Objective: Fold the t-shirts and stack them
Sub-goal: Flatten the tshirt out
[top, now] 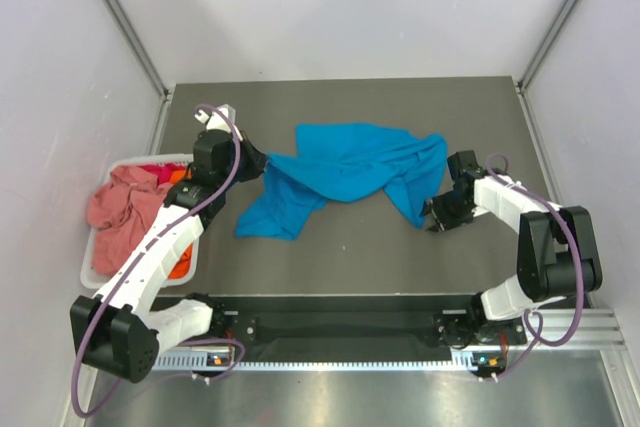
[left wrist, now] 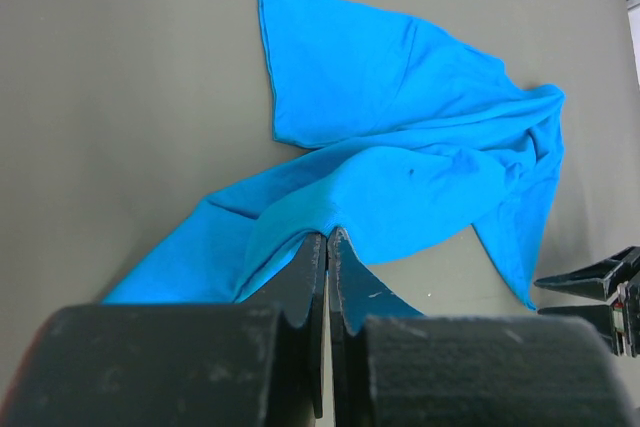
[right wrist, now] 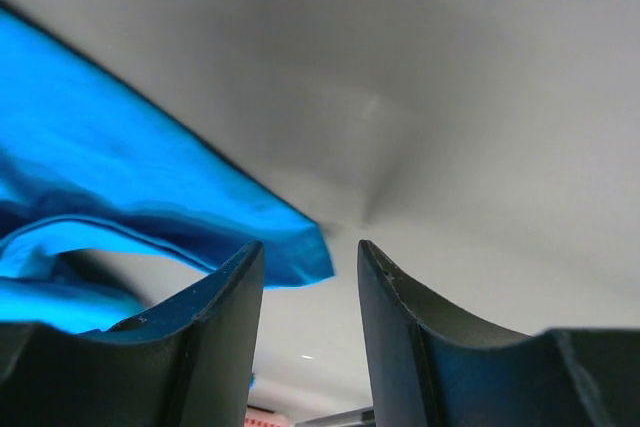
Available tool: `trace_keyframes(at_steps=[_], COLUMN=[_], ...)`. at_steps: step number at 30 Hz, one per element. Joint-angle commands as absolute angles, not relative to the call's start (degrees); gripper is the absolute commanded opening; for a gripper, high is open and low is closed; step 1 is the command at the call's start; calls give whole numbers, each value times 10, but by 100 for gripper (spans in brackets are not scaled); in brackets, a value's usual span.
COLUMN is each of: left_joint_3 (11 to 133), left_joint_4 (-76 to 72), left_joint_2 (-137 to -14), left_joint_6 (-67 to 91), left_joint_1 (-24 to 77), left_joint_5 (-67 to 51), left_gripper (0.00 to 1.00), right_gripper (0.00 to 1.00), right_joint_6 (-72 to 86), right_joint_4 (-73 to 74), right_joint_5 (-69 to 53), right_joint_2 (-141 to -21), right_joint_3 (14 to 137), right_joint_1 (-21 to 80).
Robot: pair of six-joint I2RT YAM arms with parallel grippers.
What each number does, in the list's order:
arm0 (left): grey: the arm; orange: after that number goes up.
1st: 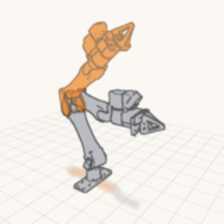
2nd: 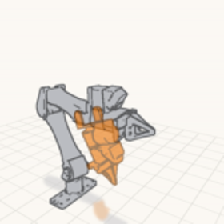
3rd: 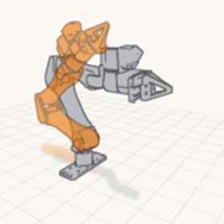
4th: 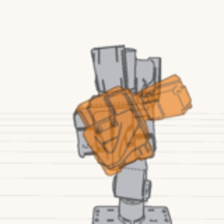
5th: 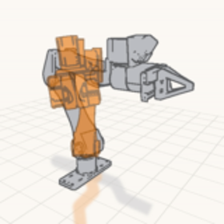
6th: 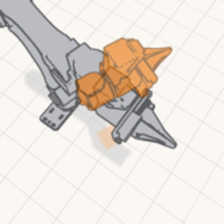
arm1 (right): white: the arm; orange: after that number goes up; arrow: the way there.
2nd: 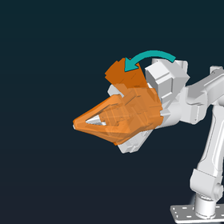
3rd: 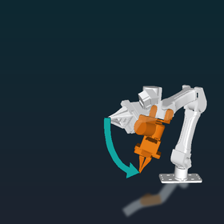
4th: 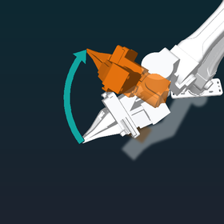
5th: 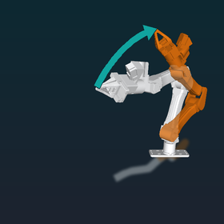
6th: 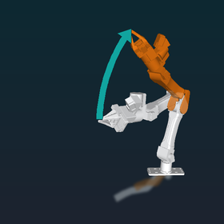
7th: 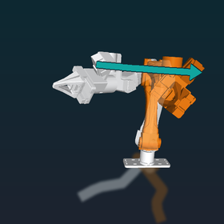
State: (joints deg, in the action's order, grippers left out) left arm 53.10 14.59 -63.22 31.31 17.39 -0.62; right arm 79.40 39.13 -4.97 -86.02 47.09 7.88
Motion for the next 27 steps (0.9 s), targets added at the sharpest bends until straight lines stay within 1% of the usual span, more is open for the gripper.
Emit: trace_keyframes(at_steps=[1, 10, 15, 18, 20, 21, 22, 23, 24, 27], left_joint_3=[528, 526, 526, 526, 526, 526, 528, 529, 531, 542], left_joint_4=[112, 111, 109, 109, 109, 109, 110, 111, 112, 114], left_joint_2=[-621, -618, -618, -618, -618, -618, -620, -620, -619, -619], left_joint_6=[304, 303, 304, 304, 306, 306, 307, 307, 307, 310], left_joint_1=[173, 172, 173, 172, 172, 172, 172, 172, 172, 172], left_joint_5=[-8, -7, -7, -6, -6, -6, -6, -6, -6, -5], left_gripper=[0, 0, 0, 0, 0, 0, 0, 0, 0, 0], right_gripper=[43, 43, 41, 36, 28, 23, 10, 4, 0, 0], right_joint_6=[822, 849, 860, 867, 868, 868, 869, 867, 867, 837], right_joint_4=[368, 366, 359, 352, 352, 354, 357, 359, 363, 381], right_joint_5=[-62, -58, -55, -54, -41, -33, -15, -5, -3, 59], right_joint_2=[-856, -857, -861, -860, -855, -852, -848, -839, -834, -809], right_joint_3=[460, 448, 443, 433, 431, 432, 432, 432, 435, 458], right_joint_1=[88, 107, 118, 119, 119, 119, 119, 119, 118, 113])
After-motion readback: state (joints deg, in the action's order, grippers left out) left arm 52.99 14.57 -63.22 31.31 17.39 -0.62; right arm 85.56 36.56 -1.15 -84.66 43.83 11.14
